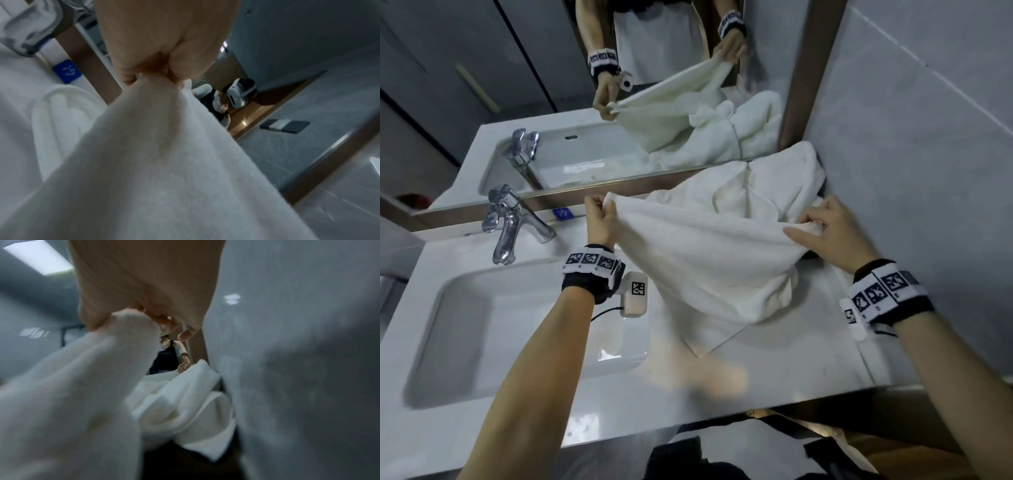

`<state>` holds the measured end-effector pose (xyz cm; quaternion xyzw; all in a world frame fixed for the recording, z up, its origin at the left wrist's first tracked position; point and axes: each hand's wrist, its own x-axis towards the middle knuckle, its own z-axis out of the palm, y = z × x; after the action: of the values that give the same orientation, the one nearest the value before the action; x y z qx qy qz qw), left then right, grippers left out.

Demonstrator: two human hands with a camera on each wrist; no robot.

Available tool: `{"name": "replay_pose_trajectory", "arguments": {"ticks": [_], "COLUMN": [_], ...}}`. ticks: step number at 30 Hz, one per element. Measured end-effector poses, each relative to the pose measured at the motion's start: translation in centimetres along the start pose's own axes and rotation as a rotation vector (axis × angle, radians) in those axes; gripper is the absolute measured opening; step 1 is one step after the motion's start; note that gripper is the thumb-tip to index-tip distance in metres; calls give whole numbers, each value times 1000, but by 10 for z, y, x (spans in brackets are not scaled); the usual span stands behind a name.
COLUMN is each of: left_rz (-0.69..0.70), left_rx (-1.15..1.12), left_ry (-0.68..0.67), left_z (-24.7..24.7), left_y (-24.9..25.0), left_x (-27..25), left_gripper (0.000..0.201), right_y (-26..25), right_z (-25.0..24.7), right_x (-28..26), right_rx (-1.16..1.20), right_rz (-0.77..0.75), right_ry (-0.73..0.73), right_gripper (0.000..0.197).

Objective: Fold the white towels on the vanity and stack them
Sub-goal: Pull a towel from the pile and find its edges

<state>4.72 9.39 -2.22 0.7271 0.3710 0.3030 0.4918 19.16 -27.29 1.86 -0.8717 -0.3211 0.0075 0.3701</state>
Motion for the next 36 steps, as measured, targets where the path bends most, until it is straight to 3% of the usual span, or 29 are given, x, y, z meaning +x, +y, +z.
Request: {"name": "replay_pose_trajectory", "arguments": {"ticks": [2,4,6,11,19,24,26,31,34,36], "left_rz": [17,56,101,167,124,297,348,275,204,201], "left_rx": [-28,-39,-38,51,-53,-323,-357,-241,-73,53], "left_ry": [17,-10,-42,-89,-35,32,56,109,75,23], "left_z": [-4,-6,-9,-16,-34,-47,-49,-43,-36,-32], "left_y": [1,5,5,-12,-23,17,28,18,-7,-23], "left_x": [3,5,5,0,-16,-22,-22,-16,-17,-22], "left_gripper": [25,26,25,20,26,15,11,15,11,11], "right_y": [4,7,10,7,-16,-38,-43,-33,-27,-24], "right_z": [1,5,11,25,11,-24,-31,-20,1,12], "right_x": [3,5,4,7,14,33,38,47,46,46], "right_rx": [-378,-625,-718,-699,-308,-197,-190,-417,-601,-605], "right_rz": [-115,-84,-21,68,1,-6,-15,106,92,159], "right_ry": [-115,-258,-254,-224,171,471,501,235,47,-30], "right_gripper": [26,32,31,27,21,22,23,27,40,49]}}
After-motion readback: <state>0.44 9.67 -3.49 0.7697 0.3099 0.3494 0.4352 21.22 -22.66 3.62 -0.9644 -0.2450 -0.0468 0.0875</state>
